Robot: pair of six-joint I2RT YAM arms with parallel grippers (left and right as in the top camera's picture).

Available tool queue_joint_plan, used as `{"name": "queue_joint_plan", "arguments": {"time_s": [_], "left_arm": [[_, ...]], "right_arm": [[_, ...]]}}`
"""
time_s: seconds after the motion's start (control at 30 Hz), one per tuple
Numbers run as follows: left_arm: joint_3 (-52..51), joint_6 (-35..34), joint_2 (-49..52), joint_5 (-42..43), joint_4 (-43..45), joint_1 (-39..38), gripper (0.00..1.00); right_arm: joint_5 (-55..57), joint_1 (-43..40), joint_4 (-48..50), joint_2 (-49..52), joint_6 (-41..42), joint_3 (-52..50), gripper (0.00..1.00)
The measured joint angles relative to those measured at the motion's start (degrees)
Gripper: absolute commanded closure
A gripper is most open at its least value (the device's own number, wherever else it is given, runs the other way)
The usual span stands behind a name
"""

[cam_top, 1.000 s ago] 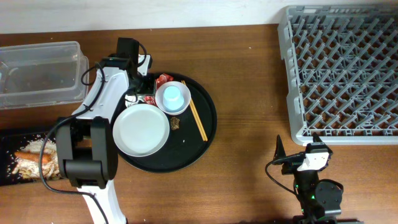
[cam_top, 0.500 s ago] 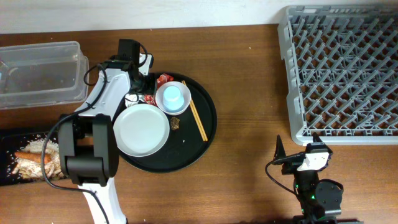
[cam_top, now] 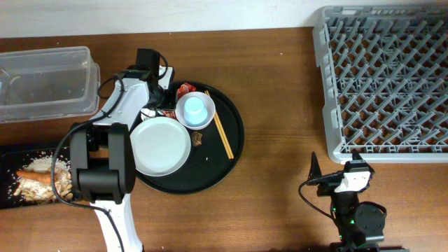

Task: Sort waste into correct bins and load items into the dishwasher rack
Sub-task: 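Lift the wrapper and carry it to the clear plastic bin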

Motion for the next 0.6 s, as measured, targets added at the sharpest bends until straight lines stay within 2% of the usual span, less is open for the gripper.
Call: {"name": "queue_joint_plan", "arguments": {"time_s": [0.1,0.2,0.43,0.6], "left_arm": [[0.0,0.2,0.0,0.0,-0.2,0.0,0.90],[0.0,0.2,0.0,0.0,-0.7,0.0,0.99],[2.2,-0.6,-1.0,0.0,-3.4,0.0,1.00],[3.4,-1.1,-10.5,0.0,-3.2,0.0,1.00]], "right_arm": [[0.0,0.0,0.0,0.0,0.0,0.0,0.02],[0.0,0.0,0.0,0.0,0.0,0.0,0.01],[0.0,0.0,0.0,0.0,0.0,0.0,0.02],[0.0,0.0,0.0,0.0,0.0,0.0,0.02]]}}
